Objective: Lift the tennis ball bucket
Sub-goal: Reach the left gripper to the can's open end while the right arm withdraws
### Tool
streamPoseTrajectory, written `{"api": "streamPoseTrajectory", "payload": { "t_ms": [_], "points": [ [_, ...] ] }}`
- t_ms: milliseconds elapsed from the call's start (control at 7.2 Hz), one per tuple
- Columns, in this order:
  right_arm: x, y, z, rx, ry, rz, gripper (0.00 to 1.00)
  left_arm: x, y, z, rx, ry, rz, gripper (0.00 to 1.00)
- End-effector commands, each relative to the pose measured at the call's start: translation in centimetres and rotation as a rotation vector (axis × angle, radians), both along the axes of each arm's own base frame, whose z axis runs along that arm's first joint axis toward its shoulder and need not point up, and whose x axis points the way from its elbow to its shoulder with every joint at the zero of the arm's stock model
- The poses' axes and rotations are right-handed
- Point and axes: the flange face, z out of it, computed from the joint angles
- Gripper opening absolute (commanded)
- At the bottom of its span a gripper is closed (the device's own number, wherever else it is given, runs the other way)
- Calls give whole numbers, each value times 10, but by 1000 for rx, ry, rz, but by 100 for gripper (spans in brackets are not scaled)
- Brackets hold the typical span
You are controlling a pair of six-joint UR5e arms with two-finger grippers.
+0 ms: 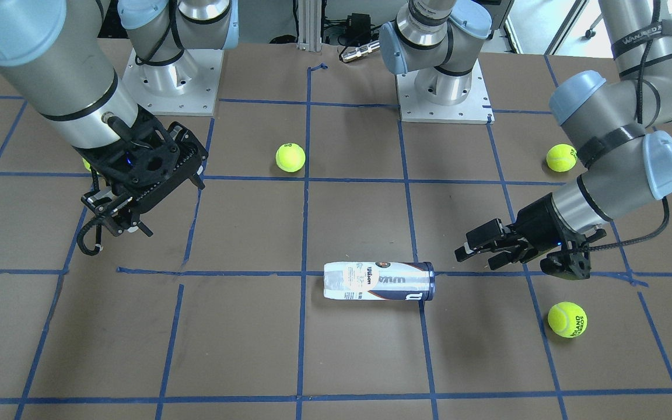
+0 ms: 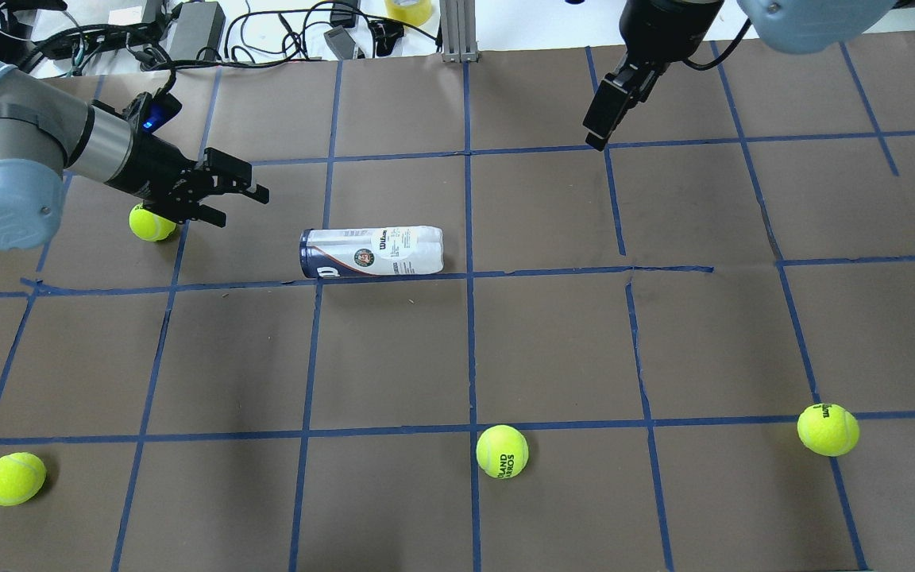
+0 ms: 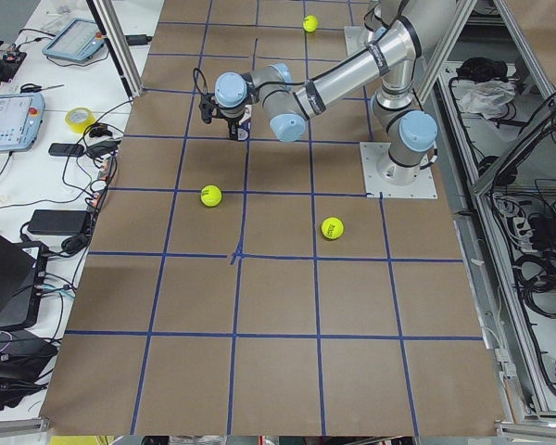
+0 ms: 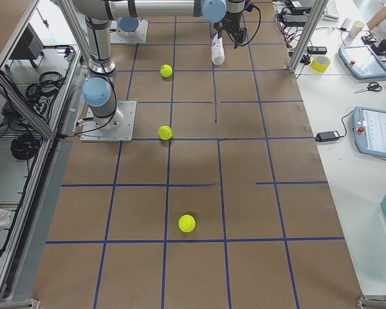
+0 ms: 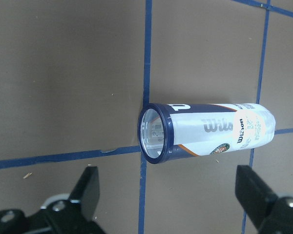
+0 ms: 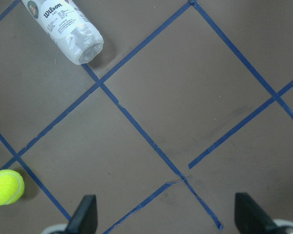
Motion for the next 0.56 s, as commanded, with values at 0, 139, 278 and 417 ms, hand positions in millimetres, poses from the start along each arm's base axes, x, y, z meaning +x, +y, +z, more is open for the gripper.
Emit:
{"api": "streamPoseTrajectory", "payload": {
  "t_ms": [0, 139, 278, 417],
  "points": [
    [-7, 34, 8, 11, 42, -110, 100, -4, -7, -25, 15, 62, -7, 100],
    [-15, 50, 14, -4, 109, -182, 100, -6, -8, -36, 12, 87, -30, 100],
    [-15, 56, 20, -8, 108, -274, 100, -9, -8, -48, 15, 120, -26, 100],
    [-15, 57, 22, -9, 104, -327, 100, -11, -9, -58, 13, 121, -29, 100]
  ]
}}
